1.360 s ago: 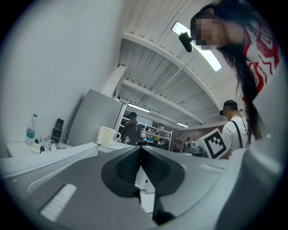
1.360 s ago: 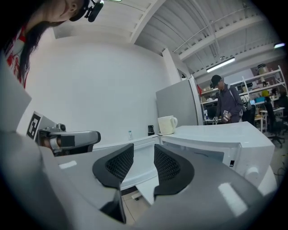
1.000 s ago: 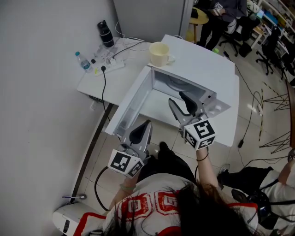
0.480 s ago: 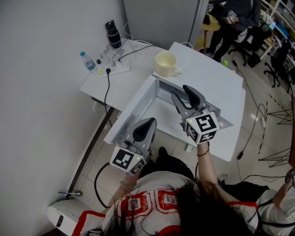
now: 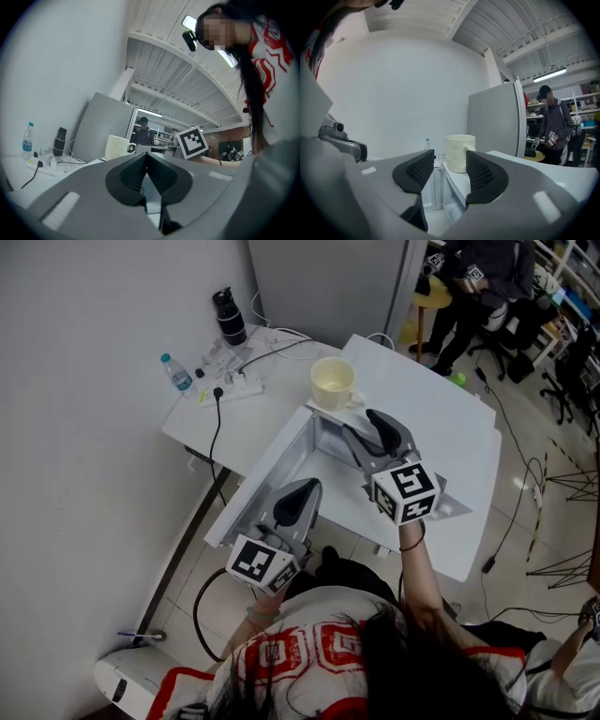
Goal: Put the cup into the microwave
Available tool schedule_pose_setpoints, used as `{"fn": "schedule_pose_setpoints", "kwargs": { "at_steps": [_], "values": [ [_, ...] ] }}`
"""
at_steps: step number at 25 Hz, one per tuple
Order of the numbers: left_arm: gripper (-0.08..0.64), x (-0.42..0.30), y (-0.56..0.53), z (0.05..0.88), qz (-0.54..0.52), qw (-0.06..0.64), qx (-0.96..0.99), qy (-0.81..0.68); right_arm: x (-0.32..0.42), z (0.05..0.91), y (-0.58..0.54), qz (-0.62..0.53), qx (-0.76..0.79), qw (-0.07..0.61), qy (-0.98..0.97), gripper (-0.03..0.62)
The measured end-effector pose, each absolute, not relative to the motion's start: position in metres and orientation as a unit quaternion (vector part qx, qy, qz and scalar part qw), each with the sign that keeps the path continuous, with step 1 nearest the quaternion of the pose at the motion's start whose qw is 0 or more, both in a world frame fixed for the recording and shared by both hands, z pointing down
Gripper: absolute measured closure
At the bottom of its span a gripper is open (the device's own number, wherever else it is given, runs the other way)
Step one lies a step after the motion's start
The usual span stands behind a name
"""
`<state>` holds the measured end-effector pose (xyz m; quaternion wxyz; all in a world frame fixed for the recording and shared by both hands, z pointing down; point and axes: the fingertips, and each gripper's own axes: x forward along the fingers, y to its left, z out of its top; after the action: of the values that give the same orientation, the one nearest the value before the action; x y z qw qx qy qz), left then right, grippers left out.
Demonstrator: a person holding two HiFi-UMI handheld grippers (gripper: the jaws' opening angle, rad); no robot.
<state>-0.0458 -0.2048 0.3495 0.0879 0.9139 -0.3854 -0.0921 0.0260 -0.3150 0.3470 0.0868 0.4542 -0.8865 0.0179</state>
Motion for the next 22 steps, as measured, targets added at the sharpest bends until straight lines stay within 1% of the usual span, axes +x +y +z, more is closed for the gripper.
{"fn": "schedule_pose_setpoints", "kwargs": {
  "at_steps": [7,9,17,22],
  "values": [
    [0.571,-0.04,-0.221,0.357,-0.072,0.078,0.914,-0.391,0.026,0.344,-0.338,-0.007,0.446,0.11,-0.888,0.348],
    [0.571,-0.04,-0.225,0.357,-0.07,0.078,0.912,-0.396,0.026,0.344,-0.344,-0.013,0.443,0.117,-0.889,0.319],
    [0.571,-0.036,-0.235,0.355,-0.069,0.075,0.91,-0.401,0.015,0.341,-0.365,-0.022,0.417,0.12,-0.901,0.259],
    [0.571,-0.038,-0.241,0.357,-0.07,0.075,0.908,-0.406,0.004,0.344,-0.379,-0.018,0.397,0.124,-0.909,0.173]
  ]
}}
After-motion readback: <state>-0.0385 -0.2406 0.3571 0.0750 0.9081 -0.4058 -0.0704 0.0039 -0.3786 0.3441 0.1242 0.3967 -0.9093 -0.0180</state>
